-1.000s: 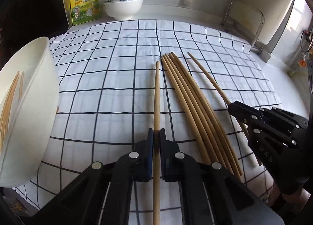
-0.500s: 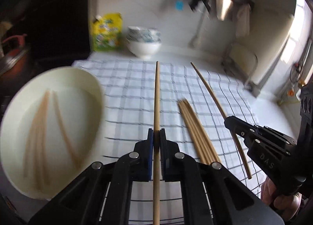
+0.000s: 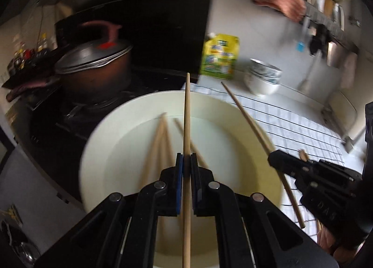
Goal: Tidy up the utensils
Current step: 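Carry both chopsticks into the cream basin and open both grippers, then move both open grippers back from the basin to the chopstick bundle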
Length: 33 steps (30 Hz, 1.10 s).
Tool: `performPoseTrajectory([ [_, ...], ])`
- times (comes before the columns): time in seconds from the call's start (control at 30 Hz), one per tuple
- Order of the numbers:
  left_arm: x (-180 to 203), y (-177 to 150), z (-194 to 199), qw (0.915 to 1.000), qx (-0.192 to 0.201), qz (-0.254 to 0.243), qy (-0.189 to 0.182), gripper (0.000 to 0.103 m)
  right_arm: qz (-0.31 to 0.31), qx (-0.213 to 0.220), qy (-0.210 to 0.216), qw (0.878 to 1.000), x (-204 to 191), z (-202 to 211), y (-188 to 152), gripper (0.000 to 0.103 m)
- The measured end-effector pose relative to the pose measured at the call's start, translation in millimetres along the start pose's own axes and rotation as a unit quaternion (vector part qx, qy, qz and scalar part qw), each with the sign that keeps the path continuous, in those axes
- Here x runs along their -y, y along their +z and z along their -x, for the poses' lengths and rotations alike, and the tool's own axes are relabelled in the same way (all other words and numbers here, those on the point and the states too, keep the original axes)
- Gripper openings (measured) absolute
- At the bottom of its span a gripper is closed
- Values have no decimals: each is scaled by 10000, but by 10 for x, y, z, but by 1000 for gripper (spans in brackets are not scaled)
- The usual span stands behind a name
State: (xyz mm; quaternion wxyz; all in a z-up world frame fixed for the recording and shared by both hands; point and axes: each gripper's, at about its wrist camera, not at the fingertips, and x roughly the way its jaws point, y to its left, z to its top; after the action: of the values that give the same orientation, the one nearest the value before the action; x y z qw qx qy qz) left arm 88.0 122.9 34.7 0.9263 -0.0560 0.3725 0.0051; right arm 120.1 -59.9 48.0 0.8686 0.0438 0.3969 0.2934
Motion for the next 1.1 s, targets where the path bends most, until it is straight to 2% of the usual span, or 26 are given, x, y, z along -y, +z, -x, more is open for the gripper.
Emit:
performPoseTrajectory([
  [0.2, -243, 21, -257, 9997, -210, 100, 12, 7, 78, -376, -19, 9993, -217, -426, 86, 6],
  [0.53, -311, -47, -525, 9984, -544, 124, -6, 7, -58, -642, -167, 9978, -133, -688, 80, 6],
  [0.6, -347, -67, -520, 9984, -550, 159, 44, 17, -34, -657, -186, 9977, -142, -693, 82, 6],
  [0.67, -392, -80, -486, 9985, -488, 210, 85, 38, 2, -619, -231, 9978, -149, -674, 83, 7],
  [0.73, -436, -93, -447, 9987, -420, 275, 126, 51, 9, -590, -255, 9979, -154, -640, 64, 7],
  [1.1, -421, -180, -268, 9987, -325, 388, 100, 55, 49, -382, -240, 9990, -192, -383, 10, 12],
])
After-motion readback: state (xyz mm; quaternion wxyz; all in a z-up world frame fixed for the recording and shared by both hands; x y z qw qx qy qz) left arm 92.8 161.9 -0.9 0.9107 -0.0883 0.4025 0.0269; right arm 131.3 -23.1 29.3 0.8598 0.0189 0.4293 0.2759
